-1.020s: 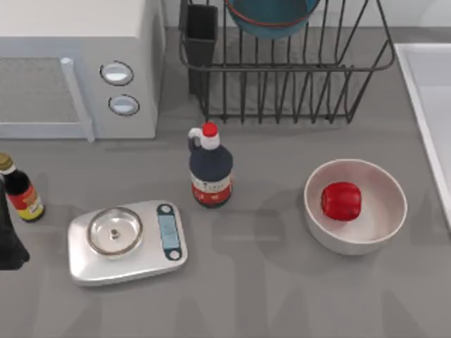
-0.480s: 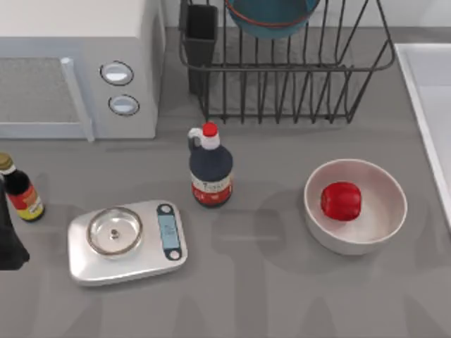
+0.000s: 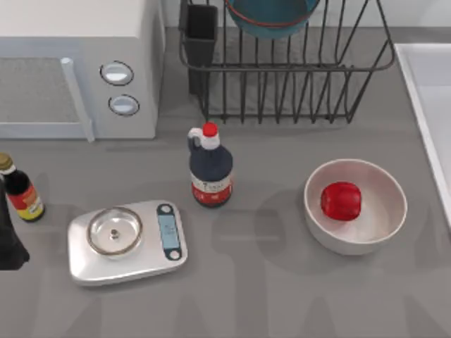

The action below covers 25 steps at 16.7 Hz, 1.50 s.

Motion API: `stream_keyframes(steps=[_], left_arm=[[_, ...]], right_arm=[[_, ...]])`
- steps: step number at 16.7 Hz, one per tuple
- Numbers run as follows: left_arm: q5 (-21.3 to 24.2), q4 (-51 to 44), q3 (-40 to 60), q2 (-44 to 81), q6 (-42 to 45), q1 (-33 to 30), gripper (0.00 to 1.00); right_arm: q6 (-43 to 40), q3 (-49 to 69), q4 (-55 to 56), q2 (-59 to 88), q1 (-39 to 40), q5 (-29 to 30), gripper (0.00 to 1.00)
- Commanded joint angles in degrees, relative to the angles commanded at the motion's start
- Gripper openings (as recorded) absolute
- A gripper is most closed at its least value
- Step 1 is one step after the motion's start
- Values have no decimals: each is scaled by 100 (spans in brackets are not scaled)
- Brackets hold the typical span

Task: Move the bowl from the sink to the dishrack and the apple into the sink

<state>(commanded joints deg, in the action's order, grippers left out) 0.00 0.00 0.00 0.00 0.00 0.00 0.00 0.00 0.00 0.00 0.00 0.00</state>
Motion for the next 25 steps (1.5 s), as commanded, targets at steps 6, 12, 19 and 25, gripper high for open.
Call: stream_keyframes(steps=[6, 12, 19, 25], left_arm=[[0, 0, 0, 0, 0, 0, 100], [0, 0, 0, 0, 0, 0, 100], [0, 0, 0, 0, 0, 0, 100], [0, 0, 0, 0, 0, 0, 100]], right_arm=[[0, 0, 0, 0, 0, 0, 100], [0, 0, 0, 0, 0, 0, 100], [52, 177, -123, 172, 47, 10, 100], [584, 2000, -1408, 2148, 567, 22, 100]])
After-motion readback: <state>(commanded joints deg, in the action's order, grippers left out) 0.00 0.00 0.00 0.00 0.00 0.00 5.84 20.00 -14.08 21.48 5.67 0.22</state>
